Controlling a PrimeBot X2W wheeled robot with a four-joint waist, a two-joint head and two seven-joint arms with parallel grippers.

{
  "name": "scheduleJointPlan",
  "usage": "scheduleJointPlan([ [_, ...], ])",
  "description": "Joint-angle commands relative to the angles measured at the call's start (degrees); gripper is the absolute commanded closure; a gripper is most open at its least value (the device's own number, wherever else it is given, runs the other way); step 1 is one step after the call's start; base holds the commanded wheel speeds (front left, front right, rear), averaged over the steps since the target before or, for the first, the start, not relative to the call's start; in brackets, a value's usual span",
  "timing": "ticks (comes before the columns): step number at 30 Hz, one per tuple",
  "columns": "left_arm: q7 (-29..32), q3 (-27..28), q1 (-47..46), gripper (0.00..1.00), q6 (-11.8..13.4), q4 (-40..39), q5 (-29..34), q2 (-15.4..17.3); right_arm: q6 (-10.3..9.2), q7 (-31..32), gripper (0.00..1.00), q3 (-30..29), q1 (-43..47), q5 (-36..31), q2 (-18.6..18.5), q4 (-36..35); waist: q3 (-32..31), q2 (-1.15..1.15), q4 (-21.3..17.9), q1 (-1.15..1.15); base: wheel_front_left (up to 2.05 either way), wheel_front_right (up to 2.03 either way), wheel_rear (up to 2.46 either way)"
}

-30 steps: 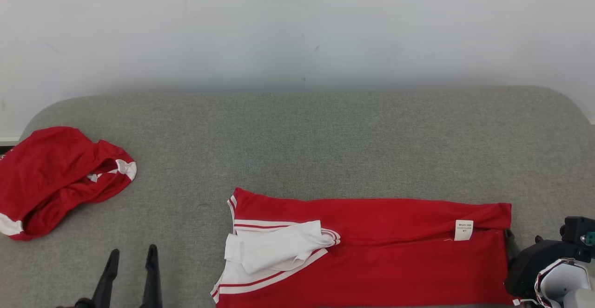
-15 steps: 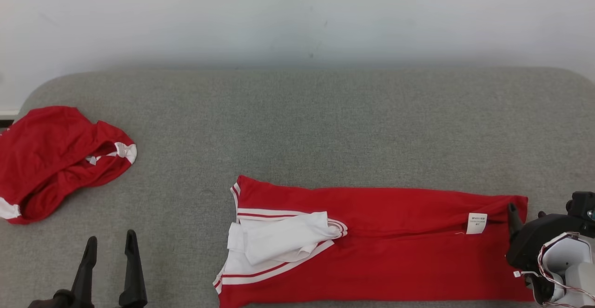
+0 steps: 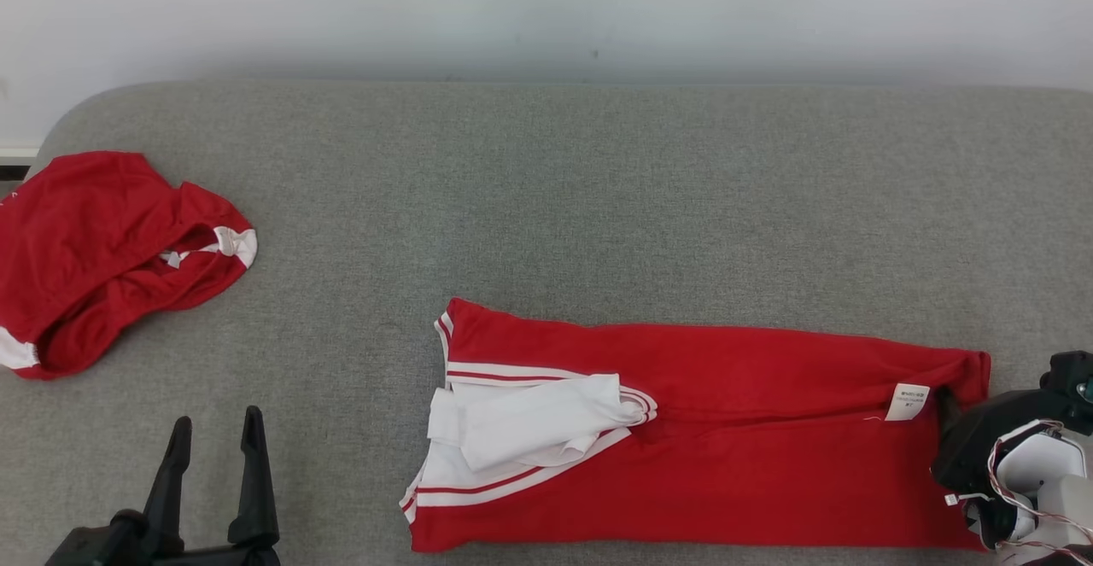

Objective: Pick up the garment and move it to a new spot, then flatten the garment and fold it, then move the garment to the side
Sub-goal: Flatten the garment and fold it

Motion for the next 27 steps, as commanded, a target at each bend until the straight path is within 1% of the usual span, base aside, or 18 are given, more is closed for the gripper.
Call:
scheduleJointPlan([
  [1, 0.0, 0.1, -0.9, 0.0, -0.1, 0.2, -0.1, 0.0, -0.13, 1.0, 0.0, 0.0, 0.5, -0.5, 0.9, 1.5, 0.2, 0.0, 0.1, 0.0, 0.0, 0.0, 0.0],
  [6, 0.0, 0.0, -1.2, 0.0, -0.4, 0.4, 0.4, -0.1, -0.11, 3.7, 0.0, 0.4, 0.4, -1.3, 1.6, 4.0, 0.4, 0.0, 0.1, 0.0, 0.0, 0.0, 0.0],
  [7, 0.0, -0.1, -1.2, 0.0, -0.3, 0.4, 0.4, -0.1, -0.05, 4.4, 0.28, 0.5, 0.5, -1.4, 1.5, 4.4, 0.4, 0.0, 0.1, 0.0, 0.0, 0.0, 0.0],
  [9, 0.0, -0.3, -1.2, 0.0, -0.4, 0.5, 0.5, -0.2, -0.05, 5.2, 0.96, 0.8, 0.6, -1.4, 1.5, 4.7, 0.3, 0.0, 0.0, 0.0, 0.0, 0.0, 0.0],
  [10, 0.0, -0.3, -1.1, 0.0, -0.3, 0.5, 0.6, -0.2, -0.05, 4.9, 1.0, 0.9, 0.6, -1.5, 1.4, 4.3, 0.3, 0.0, 0.0, 0.0, 0.0, 0.0, 0.0],
  [13, 0.0, -0.3, -0.8, 0.0, -0.4, 0.5, 0.7, -0.3, -0.07, 3.6, 1.0, 0.8, 0.4, -1.9, 0.8, 3.1, 0.1, 0.0, -0.3, 0.0, 0.0, 0.0, 0.0],
  [18, 0.0, -0.1, -0.3, 0.0, -0.2, 0.5, 0.9, -0.4, -0.19, 0.6, 1.0, -1.1, -1.8, -3.6, -1.6, 0.1, -0.3, 0.0, -1.2, 0.0, 0.0, 0.0, 0.0],
  [20, 0.0, -0.2, -0.2, 0.0, -0.1, 0.4, 1.0, -0.4, -0.18, 0.4, 1.0, -1.8, -3.1, -3.9, -2.2, -0.6, -0.4, 0.0, -1.5, 0.0, 0.0, 0.0, 0.0],
  [27, 0.0, -0.9, 0.4, 0.0, 0.5, -0.3, 0.9, -0.6, -0.15, 0.8, 1.0, -3.7, -5.2, -6.5, -5.7, -3.8, -0.5, 0.0, -2.4, 0.0, 0.0, 0.0, 0.0],
])
